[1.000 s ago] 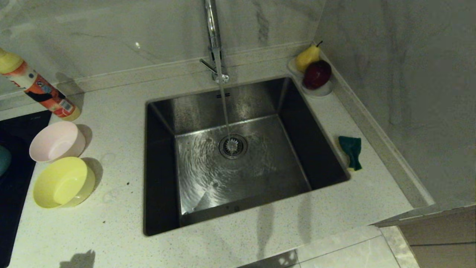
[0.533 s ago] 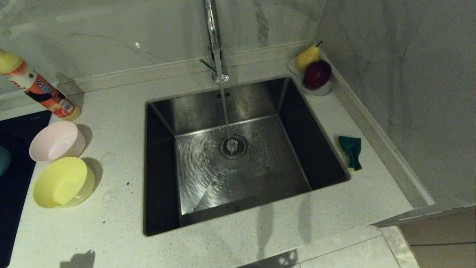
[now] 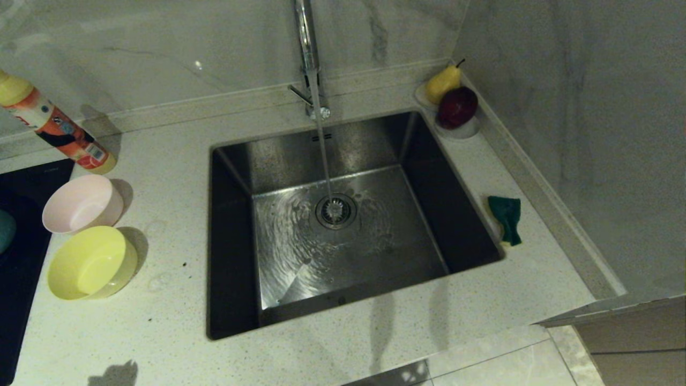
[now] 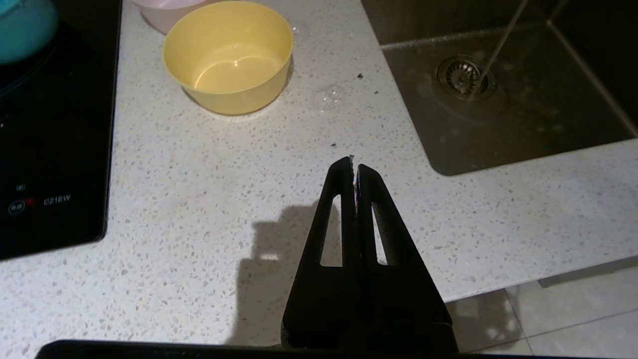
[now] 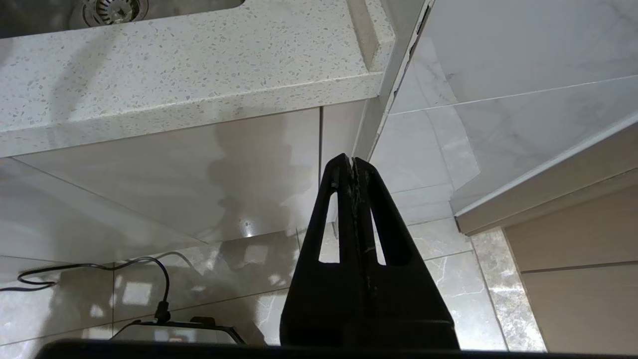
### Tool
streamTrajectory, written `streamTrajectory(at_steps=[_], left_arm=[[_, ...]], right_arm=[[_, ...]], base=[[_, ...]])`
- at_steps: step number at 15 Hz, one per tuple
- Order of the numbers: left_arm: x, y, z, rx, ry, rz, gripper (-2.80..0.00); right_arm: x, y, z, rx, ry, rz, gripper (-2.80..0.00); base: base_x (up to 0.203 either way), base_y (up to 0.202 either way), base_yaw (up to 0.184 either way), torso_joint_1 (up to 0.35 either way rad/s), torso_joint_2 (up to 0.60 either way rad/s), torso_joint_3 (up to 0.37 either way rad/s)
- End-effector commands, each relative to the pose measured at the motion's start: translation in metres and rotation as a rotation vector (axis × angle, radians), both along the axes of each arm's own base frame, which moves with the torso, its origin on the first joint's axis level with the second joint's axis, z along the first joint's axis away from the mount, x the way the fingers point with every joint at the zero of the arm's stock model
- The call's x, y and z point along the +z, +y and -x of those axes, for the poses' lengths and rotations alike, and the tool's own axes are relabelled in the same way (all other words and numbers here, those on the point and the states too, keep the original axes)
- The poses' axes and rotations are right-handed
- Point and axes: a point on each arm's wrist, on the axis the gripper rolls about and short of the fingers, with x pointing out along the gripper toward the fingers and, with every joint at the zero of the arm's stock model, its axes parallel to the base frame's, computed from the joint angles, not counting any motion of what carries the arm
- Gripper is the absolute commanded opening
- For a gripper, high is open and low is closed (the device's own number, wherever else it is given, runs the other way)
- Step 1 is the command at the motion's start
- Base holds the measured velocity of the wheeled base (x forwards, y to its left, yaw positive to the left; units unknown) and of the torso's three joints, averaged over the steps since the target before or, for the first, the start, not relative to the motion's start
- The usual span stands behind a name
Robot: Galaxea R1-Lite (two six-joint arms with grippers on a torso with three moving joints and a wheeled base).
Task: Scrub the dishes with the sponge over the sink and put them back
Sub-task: Turn off the faucet
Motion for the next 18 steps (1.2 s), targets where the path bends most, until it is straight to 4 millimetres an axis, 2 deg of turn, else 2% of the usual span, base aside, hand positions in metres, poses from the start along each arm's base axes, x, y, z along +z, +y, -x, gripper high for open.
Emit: streamTrajectory(at_steps=[1, 7, 8, 10, 12, 13, 15, 16, 18], left_arm=[[-0.011, 0.0, -0.003, -0.002, 0.042, -0.013, -2.8], [-0.011, 0.0, -0.003, 0.0, 0.036, -0.02, -2.8], [-0.003, 0.0, -0.001, -0.004, 0.01, -0.016, -2.8], [0.036, 0.0, 0.012, -0.028, -0.069, -0.013, -2.8], [0.089, -0.001, 0.021, -0.085, -0.107, -0.014, -2.8], [0.11, -0.002, 0.013, -0.105, -0.073, -0.004, -2.8], [0.162, -0.004, -0.02, -0.144, 0.013, 0.046, -2.8], [0.183, -0.005, -0.042, -0.169, 0.057, 0.072, -2.8], [0.217, -0.007, -0.101, -0.221, 0.161, 0.147, -2.8]], right_arm=[[0.0, 0.0, 0.0, 0.001, 0.001, -0.001, -2.8], [0.0, 0.0, 0.0, 0.001, 0.0, -0.001, -2.8], [0.0, 0.0, 0.0, 0.001, 0.0, -0.001, -2.8], [0.0, 0.0, 0.0, 0.001, 0.0, -0.001, -2.8], [0.0, 0.0, 0.0, 0.001, 0.0, -0.001, -2.8], [0.0, 0.0, 0.0, 0.001, 0.002, -0.001, -2.8], [0.0, 0.0, 0.0, 0.001, 0.001, -0.001, -2.8], [0.0, 0.0, 0.0, 0.001, 0.001, -0.001, -2.8], [0.0, 0.0, 0.0, 0.001, 0.0, -0.001, -2.8]], base=[[0.0, 0.0, 0.0, 0.0, 0.0, 0.0], [0.0, 0.0, 0.0, 0.0, 0.0, 0.0], [0.0, 0.0, 0.0, 0.0, 0.0, 0.0], [0.0, 0.0, 0.0, 0.0, 0.0, 0.0], [0.0, 0.0, 0.0, 0.0, 0.0, 0.0], [0.0, 0.0, 0.0, 0.0, 0.0, 0.0], [0.0, 0.0, 0.0, 0.0, 0.0, 0.0], [0.0, 0.0, 0.0, 0.0, 0.0, 0.0], [0.0, 0.0, 0.0, 0.0, 0.0, 0.0]])
